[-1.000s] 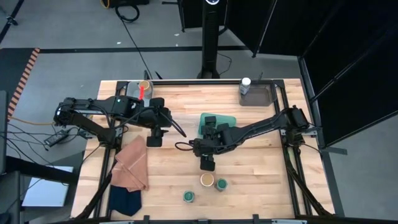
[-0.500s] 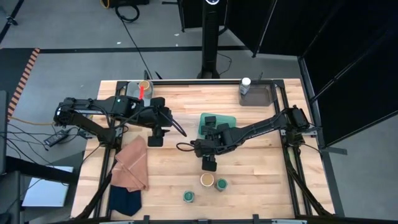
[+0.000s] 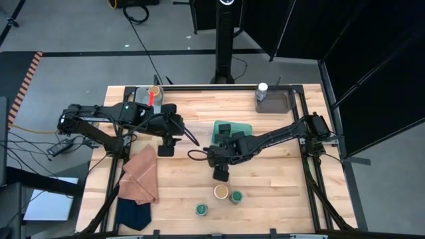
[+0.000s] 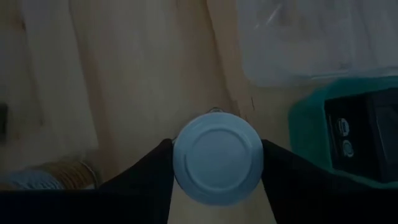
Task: Sort spices by type
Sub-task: Put the white seasoning bottle into the black bin
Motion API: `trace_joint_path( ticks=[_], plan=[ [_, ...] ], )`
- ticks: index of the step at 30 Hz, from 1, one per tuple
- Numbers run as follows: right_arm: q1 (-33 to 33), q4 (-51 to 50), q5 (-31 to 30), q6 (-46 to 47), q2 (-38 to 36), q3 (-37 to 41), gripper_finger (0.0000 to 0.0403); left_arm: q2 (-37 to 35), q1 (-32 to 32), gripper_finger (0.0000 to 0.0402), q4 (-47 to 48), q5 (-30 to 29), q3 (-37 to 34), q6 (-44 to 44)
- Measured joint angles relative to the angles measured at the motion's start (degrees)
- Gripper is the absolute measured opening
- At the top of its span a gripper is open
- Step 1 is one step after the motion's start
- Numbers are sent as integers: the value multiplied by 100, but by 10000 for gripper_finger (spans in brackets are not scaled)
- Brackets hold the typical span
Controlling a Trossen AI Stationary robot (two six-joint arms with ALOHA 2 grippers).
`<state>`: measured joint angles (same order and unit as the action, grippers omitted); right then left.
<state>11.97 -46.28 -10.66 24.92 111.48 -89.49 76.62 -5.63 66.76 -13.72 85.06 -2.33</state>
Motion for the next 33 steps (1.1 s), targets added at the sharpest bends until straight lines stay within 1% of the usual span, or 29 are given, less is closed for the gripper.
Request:
trace_joint_path(
  ticks=[1,4,8,12,16,20,23,29,31,33],
  plan=[
    [0,1,0,79,-1,0,208,0,0,219,-21,-1,0,45],
    [0,11,20,275,-2,-2,208,0,0,219,-130,-56,-4,545],
    [-4,38,201,538,-2,-35,208,0,0,219,-450,-395,-4,1180],
    [0,127,387,795,-127,-35,208,1,2,219,-495,-444,-4,1239],
    [-6,212,339,937,-480,-37,208,2,47,219,-417,-411,-4,1039],
    [-40,24,-122,1116,-925,-37,208,-2,273,219,-282,-316,-4,865],
    [-126,-340,-581,1300,-1337,-39,208,-73,682,219,-188,-58,-4,848],
    [-607,-1487,-1765,1795,-1987,-42,208,-326,1905,219,-366,799,-4,575],
    [-860,-1936,-2016,1960,-2182,-43,208,-390,2311,219,-513,1140,-4,436],
    [-1164,-2402,-2139,2098,-2308,-46,208,-417,2687,219,-671,1485,-4,400]
  ],
)
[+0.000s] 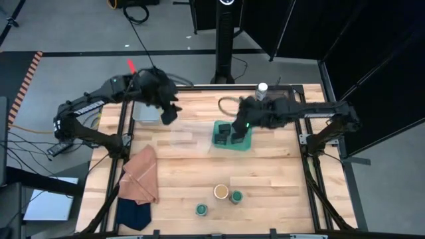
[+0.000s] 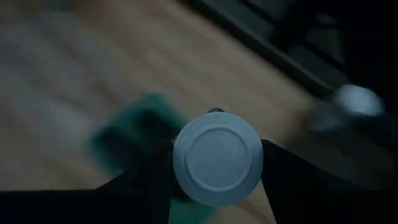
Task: Sort spices by type
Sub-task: Put the white seasoning bottle into the black bin
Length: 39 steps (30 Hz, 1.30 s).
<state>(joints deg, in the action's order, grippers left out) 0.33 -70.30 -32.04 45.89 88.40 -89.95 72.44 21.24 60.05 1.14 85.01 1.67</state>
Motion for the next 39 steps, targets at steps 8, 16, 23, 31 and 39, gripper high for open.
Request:
trace_joint_path(
  ticks=[8,16,23,31,39],
  plan=[
    [-1498,-1541,-246,-312,-113,65,207,45,984,219,-517,644,2,7],
    [-2989,-538,-76,-1266,-804,1473,207,121,1290,219,-713,648,2,197],
    [-3820,1292,218,-1755,-1403,2681,207,142,1415,219,-1101,653,2,467],
    [-4211,2064,175,-1938,-626,2981,207,144,1603,219,-1329,790,2,652],
    [-4531,2638,383,-1874,-269,2977,207,142,1628,219,-1336,798,2,783]
  ],
)
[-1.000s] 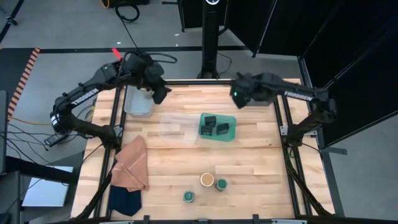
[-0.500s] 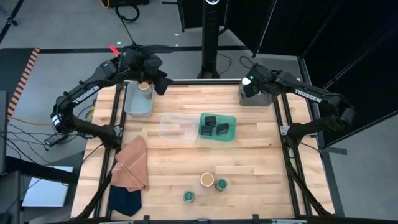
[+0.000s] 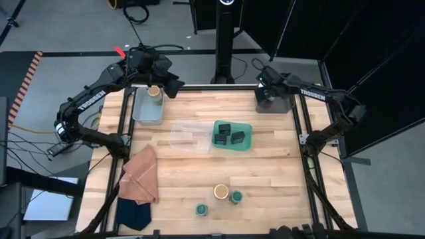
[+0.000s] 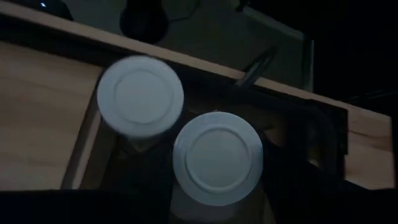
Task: Sort spices by type
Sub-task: Put the white seasoning bottle into the black bin
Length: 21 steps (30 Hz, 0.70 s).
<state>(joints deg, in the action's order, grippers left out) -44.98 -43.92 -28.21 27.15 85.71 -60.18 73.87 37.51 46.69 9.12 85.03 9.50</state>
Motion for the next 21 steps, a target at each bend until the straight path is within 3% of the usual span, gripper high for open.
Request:
trace_joint_path(
  ticks=[7,15,21],
  plan=[
    [-286,169,256,38,0,0,208,0,0,219,31,-2,0,0],
    [-399,195,463,135,0,-6,262,0,0,219,25,-4,0,1],
    [-396,191,536,19,0,-7,280,0,0,219,-16,-6,0,0]
  ],
)
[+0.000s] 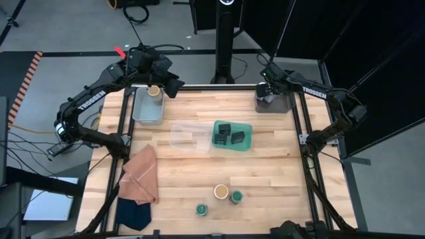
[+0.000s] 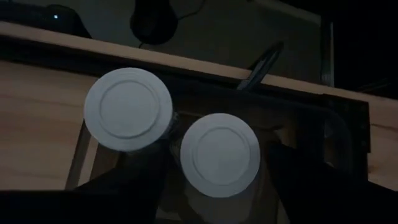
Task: Sort spices by type
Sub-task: Put the white seasoning bottle into the black bin, then put the brown seasoning bottle into the gray bin
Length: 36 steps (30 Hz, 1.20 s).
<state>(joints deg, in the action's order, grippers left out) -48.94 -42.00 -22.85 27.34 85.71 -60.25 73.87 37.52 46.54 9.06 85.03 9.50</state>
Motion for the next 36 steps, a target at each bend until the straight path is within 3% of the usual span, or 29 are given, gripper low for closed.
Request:
trace_joint_path(
  ticks=[5,11,15,19,22,26,30,36],
  plan=[
    [126,-334,-8,-686,-137,-206,277,0,0,219,5,-2,0,2],
    [455,-999,1,-1399,-509,-1110,268,0,0,219,5,0,0,2],
    [1003,-1166,555,-1580,-855,-1826,269,0,0,219,7,2,0,2],
    [1946,-1126,1222,-1506,-1175,-2302,270,-12,11,219,16,120,0,-7],
    [2908,-1067,1220,-1309,-1321,-2369,270,-139,151,219,77,416,0,-11],
    [4315,-1027,870,-850,-1260,-2369,270,-348,451,219,314,969,4,-26],
    [5598,-997,350,-338,-919,-2367,270,-657,727,219,533,1157,4,-219],
    [6800,-792,38,613,-218,-2365,270,-896,870,219,598,1156,4,-330]
  ],
)
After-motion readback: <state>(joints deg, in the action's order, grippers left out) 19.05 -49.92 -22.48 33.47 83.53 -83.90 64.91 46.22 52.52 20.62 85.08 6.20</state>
